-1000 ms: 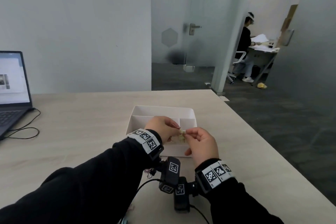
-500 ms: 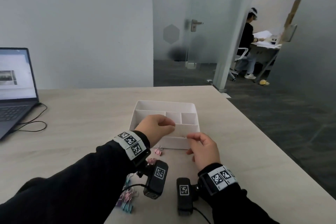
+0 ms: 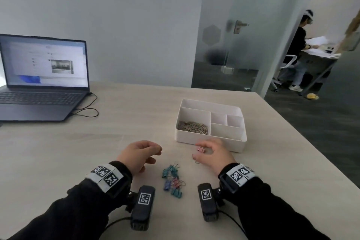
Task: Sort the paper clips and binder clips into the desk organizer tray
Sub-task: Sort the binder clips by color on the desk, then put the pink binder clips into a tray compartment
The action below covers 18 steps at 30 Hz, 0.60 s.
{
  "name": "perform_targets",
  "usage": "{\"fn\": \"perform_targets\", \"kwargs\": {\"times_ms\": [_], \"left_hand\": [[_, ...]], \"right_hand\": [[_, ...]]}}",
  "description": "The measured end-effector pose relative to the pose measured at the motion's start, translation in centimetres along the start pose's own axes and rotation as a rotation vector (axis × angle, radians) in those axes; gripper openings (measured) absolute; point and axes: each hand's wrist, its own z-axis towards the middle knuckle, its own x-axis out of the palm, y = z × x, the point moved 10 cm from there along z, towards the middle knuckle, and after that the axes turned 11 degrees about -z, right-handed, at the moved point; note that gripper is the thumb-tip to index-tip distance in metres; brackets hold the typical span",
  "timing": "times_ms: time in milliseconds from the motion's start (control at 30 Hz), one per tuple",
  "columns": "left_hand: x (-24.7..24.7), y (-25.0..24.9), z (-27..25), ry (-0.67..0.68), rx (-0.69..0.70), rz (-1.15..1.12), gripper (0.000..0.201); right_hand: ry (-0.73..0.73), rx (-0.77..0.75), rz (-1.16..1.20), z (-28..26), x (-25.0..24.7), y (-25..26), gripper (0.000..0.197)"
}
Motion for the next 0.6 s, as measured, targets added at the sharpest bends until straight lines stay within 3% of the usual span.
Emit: {"fn": "perform_targets", "kwargs": {"times_ms": [133,300,400,500,600], "left_hand": [[0.8,-0.1,-0.8,0.037,0.046,0.123,0.006],[4.1,-1.7,-1.9,0.196,0.181,0.458,0.006],[6.2,-2.0,-2.4,0.298,0.217,0.666,0.012],[7.9,-2.2,-2.8,0.383,0.251,0.870,0.023],[9.0,-1.8,-2.7,0.427,0.254,1.000,0.026]], "right_hand": [[0.052,0.003,-0.177,0.1,0.9,-0.1,0.036],[0.005,0.007,-0.241,0.9,1.2,-0.2,0.008],[0.010,0.014,-0.217,1.5,1.5,-0.6,0.016],[0.023,-0.014,-0.278,1.5,1.3,0.0,0.006],[0.005,-0.018,-0.276,1.7,1.3,-0.2,0.014]]}}
